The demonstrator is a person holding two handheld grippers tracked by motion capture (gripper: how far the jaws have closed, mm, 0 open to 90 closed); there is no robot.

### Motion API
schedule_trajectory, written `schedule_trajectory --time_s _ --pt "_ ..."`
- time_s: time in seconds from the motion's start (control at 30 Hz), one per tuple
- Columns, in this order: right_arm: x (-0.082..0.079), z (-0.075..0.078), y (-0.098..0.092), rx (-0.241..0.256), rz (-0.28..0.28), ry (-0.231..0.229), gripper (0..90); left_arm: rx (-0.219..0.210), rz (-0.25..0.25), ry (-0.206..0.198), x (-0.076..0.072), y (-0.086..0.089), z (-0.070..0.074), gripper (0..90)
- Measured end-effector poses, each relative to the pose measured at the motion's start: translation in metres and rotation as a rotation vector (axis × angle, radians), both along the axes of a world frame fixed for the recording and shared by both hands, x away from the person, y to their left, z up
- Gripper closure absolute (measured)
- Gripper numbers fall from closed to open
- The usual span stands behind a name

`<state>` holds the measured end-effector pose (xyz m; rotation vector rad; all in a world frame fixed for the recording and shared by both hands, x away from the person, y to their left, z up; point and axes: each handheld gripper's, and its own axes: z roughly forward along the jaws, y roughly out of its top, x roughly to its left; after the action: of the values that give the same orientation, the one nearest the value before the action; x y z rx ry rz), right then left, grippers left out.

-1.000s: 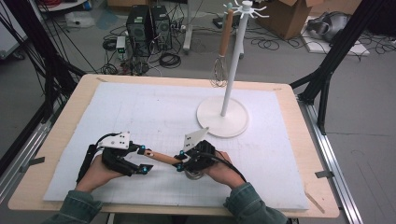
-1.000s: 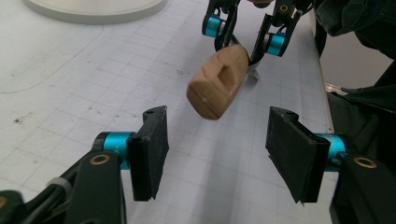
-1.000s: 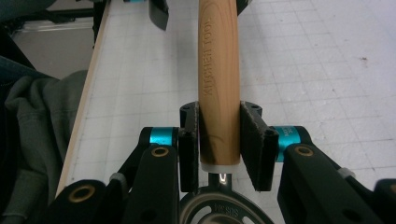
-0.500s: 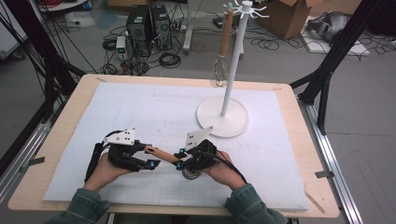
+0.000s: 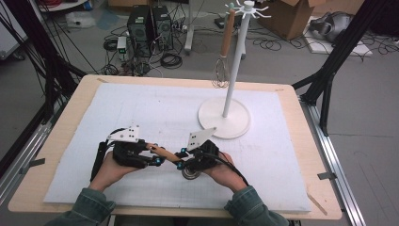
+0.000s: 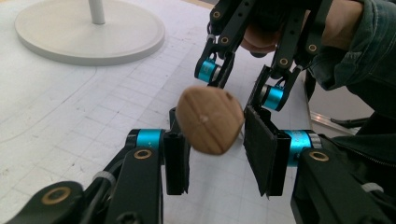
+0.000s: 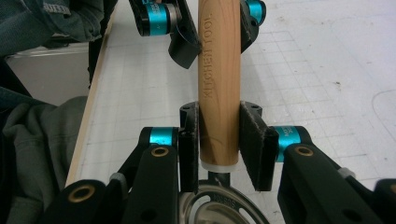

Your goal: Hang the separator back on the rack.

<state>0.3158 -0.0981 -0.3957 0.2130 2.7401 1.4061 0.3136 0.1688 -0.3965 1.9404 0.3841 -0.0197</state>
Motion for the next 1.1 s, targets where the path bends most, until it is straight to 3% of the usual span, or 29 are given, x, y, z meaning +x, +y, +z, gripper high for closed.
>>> schedule_trajectory --time_s 0.3,0.47,0.73,0.93,1.1 --pt "-0.001 0.001 0.0 0.006 -0.002 0.003 69.8 -0.019 -0.019 0.0 0.0 -0.003 0.004 66.6" --pt "0.0 0.001 -0.001 0.014 0.013 0.029 67.3 -0.037 -0.055 0.005 -0.001 -0.005 0.007 69.6" --pt "0.0 0.002 -0.002 0.013 0.033 0.042 66.9 -0.02 -0.082 -0.024 -0.003 -0.009 0.013 70.1" --pt "-0.002 0.005 -0.003 0.013 0.043 0.024 69.7 -0.034 -0.077 -0.023 -0.003 -0.012 0.019 69.8" --pt "-0.004 0.007 -0.003 0.037 0.008 0.007 70.2 -0.046 -0.048 -0.032 -0.001 -0.015 0.025 68.8"
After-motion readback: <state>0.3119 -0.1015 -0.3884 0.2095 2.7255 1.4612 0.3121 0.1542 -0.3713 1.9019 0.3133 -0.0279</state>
